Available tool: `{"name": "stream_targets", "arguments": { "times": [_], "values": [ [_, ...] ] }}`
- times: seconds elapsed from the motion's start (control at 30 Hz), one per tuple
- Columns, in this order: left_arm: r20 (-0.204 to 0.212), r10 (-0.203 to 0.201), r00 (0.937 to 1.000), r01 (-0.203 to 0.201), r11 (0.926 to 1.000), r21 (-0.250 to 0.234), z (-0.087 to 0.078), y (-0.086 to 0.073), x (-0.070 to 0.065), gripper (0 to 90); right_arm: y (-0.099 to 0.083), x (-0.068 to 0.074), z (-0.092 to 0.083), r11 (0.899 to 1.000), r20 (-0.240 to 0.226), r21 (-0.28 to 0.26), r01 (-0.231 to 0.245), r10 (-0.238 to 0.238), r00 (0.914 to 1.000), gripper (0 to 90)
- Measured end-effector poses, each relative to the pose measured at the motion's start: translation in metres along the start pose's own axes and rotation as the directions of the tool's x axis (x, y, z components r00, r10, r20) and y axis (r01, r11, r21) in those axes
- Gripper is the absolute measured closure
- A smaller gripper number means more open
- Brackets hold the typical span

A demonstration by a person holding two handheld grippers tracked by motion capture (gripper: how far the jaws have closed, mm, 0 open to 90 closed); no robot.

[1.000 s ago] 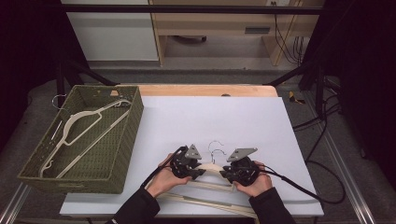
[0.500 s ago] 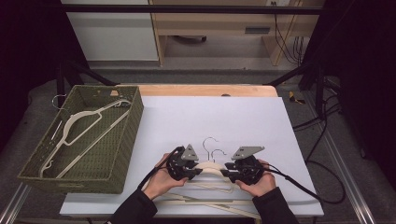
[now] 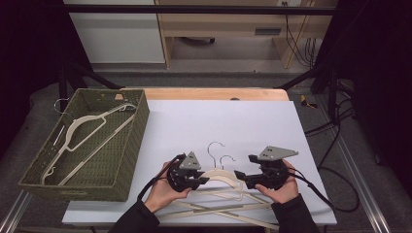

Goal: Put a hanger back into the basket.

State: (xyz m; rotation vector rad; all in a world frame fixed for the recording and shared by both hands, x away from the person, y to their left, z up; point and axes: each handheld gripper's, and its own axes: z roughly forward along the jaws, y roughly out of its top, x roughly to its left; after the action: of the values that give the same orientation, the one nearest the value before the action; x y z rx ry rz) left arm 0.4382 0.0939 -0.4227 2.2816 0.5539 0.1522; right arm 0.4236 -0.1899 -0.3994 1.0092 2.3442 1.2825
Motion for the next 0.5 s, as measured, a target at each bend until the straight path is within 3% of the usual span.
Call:
{"name": "stream_targets", "arguments": {
  "times": [0.17,0.4,0.5],
  "values": [
    [0.043,-0.04,0.9983,0.041,0.9983,-0.041,-0.009,-0.001,-0.005,78.5,0.002,-0.005,-0.011,0.999,-0.002,-0.042,-0.018,0.018,0.9998,23.8],
    [0.081,-0.041,0.9959,0.047,0.996,-0.076,-0.024,0.0,-0.017,82.5,0.002,-0.01,-0.021,0.996,0.018,-0.076,-0.053,0.054,0.9984,20.1],
    [0.117,-0.048,0.992,0.059,0.9937,-0.095,-0.029,0.001,-0.023,85.2,0.002,-0.012,-0.024,0.994,0.028,-0.089,-0.061,0.064,0.9976,17.4]
  ]
}}
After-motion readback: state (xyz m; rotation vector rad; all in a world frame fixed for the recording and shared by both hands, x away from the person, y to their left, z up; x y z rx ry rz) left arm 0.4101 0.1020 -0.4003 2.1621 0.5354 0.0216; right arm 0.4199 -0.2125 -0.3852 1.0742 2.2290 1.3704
